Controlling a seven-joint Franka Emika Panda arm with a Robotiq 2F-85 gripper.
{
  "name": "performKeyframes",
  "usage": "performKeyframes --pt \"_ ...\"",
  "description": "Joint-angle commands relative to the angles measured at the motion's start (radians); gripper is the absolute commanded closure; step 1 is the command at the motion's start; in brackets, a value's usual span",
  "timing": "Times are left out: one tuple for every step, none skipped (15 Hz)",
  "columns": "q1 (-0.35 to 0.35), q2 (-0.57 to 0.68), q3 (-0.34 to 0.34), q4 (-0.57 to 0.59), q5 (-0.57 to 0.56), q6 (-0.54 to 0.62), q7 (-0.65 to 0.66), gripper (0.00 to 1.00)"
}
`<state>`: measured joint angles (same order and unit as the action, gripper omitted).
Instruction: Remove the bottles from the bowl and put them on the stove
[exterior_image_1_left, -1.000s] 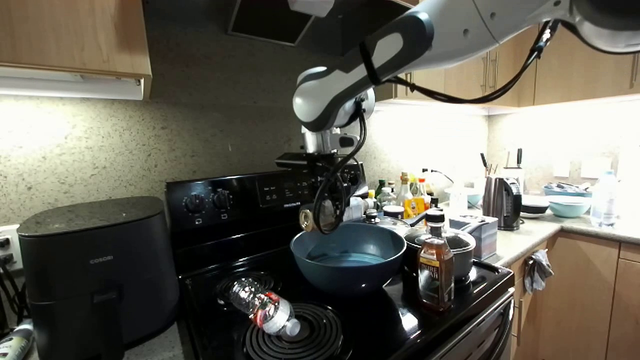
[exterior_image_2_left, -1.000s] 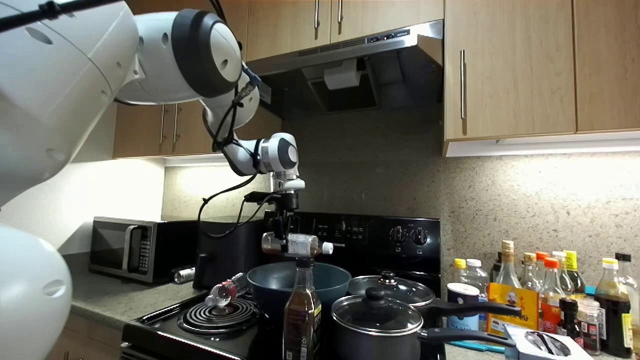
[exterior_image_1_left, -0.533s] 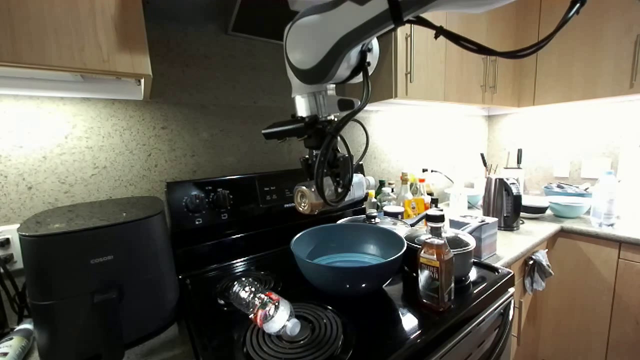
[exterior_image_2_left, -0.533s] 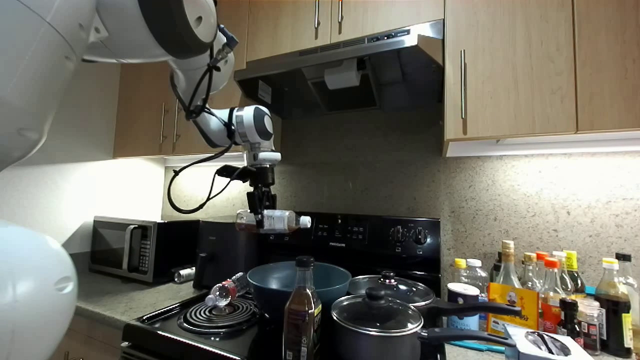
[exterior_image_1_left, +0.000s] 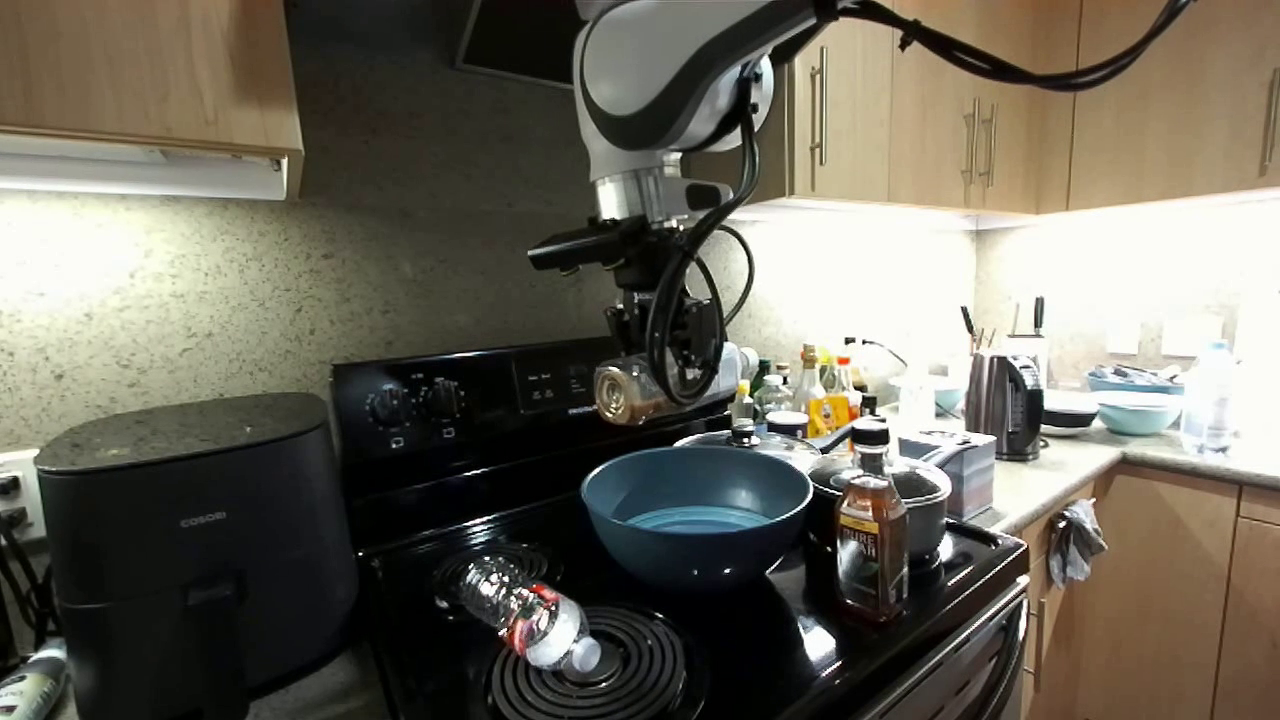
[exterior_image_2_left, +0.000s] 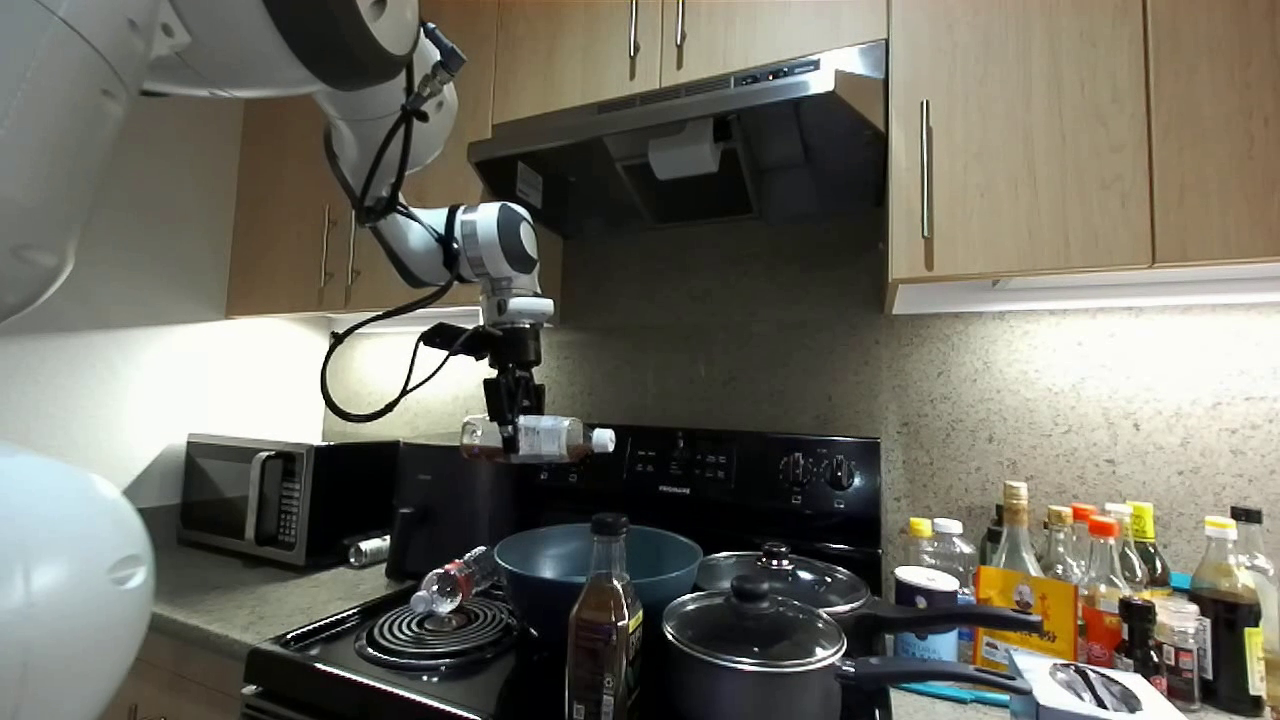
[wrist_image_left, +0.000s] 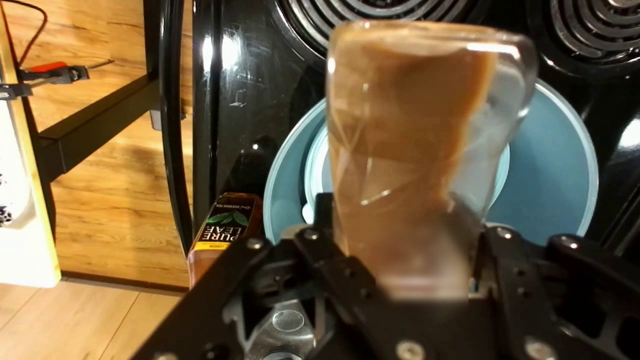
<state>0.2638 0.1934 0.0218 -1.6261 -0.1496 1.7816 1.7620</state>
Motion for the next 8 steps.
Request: performKeyframes --pt "-0.024 -0.012 0.029 -0.024 -0.005 0.015 0.006 0.71" --pt "-0.022 -0.029 0.033 -0.062 -0.001 0.033 0.015 0.71" --pt "-0.021 -0.039 0.038 -0.088 0.009 0.039 0.017 0.71" --pt "-0.022 -0.059 0.045 -0.133 0.029 0.058 0.012 0.71" --pt "-0.023 -0.074 0.052 -0.171 0.05 0.069 0.019 0.71" --pt "-0.023 -0.084 0.057 -0.205 0.068 0.083 0.026 0.71" --pt "-0.025 -0.096 0.064 -0.244 0.1 0.099 0.02 0.71" --pt "-0.025 -0.109 0.072 -0.279 0.129 0.108 0.02 0.71"
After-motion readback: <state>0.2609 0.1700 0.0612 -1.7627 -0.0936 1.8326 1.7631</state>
